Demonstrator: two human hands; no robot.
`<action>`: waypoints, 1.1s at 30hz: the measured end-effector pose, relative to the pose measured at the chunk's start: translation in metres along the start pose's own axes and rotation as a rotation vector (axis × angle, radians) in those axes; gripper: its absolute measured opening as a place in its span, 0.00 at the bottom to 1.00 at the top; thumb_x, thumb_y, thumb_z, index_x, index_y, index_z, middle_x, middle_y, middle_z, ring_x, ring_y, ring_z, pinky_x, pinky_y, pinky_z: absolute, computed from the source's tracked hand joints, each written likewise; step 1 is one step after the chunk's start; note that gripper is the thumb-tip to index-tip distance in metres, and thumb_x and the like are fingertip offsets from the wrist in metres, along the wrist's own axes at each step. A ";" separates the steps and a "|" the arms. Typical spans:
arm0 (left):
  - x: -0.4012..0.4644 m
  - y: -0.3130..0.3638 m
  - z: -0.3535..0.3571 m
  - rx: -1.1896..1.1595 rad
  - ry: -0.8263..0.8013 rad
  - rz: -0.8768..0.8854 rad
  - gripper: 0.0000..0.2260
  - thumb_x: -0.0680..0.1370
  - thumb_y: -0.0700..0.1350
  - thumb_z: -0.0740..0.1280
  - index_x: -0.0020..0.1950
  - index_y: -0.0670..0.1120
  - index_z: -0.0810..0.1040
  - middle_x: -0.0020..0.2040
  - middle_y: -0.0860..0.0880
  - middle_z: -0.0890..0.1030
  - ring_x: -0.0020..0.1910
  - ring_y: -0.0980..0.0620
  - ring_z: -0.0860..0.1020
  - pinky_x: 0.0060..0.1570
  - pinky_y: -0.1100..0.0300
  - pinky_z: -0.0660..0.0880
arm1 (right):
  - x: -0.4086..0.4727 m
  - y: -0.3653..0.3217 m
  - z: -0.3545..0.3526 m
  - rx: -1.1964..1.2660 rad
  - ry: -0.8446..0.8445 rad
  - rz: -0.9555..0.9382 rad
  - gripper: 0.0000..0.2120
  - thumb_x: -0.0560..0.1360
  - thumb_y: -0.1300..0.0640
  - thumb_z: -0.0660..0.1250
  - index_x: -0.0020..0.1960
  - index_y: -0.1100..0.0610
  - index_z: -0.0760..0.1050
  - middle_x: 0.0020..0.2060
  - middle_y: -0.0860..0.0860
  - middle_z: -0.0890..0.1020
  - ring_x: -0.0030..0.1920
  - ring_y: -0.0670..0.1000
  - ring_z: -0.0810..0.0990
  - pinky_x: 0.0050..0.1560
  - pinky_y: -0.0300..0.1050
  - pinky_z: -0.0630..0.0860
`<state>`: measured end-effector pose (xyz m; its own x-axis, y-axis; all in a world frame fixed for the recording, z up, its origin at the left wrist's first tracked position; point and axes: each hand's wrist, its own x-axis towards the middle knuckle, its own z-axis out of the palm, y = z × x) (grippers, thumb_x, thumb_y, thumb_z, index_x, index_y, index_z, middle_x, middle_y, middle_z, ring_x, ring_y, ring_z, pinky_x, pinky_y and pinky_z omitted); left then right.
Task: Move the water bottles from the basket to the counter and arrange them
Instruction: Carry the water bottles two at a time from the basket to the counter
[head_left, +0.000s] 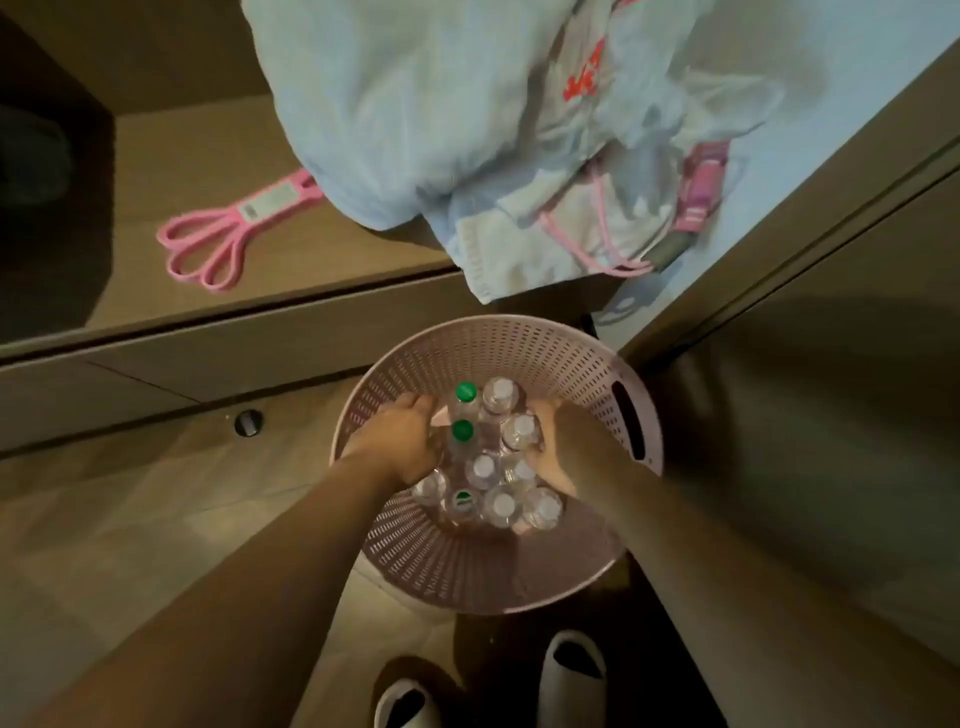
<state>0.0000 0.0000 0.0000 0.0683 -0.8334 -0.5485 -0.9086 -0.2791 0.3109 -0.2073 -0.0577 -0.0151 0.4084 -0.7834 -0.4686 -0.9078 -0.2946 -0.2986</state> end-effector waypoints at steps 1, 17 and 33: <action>0.007 -0.004 0.013 0.013 -0.002 -0.013 0.21 0.80 0.52 0.60 0.72 0.47 0.66 0.68 0.45 0.71 0.66 0.43 0.71 0.62 0.47 0.71 | 0.008 0.005 0.012 -0.041 -0.008 -0.006 0.17 0.77 0.51 0.66 0.64 0.54 0.72 0.53 0.50 0.81 0.50 0.52 0.80 0.54 0.50 0.79; 0.077 -0.024 0.107 0.134 0.118 0.089 0.13 0.79 0.51 0.64 0.59 0.44 0.74 0.52 0.43 0.79 0.50 0.42 0.80 0.46 0.53 0.75 | 0.166 0.006 0.095 -0.340 0.033 -0.525 0.24 0.77 0.58 0.66 0.71 0.49 0.67 0.63 0.52 0.75 0.64 0.56 0.72 0.66 0.52 0.62; 0.104 -0.006 0.137 0.012 0.219 -0.091 0.12 0.81 0.49 0.62 0.60 0.44 0.73 0.55 0.42 0.81 0.53 0.40 0.80 0.45 0.52 0.72 | 0.148 0.004 0.017 -0.290 0.107 -0.513 0.13 0.75 0.44 0.70 0.54 0.48 0.72 0.47 0.46 0.78 0.49 0.50 0.77 0.48 0.50 0.76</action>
<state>-0.0437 -0.0196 -0.1657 0.2365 -0.8893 -0.3914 -0.8996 -0.3527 0.2577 -0.1484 -0.1658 -0.0999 0.8030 -0.5481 -0.2339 -0.5927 -0.7754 -0.2180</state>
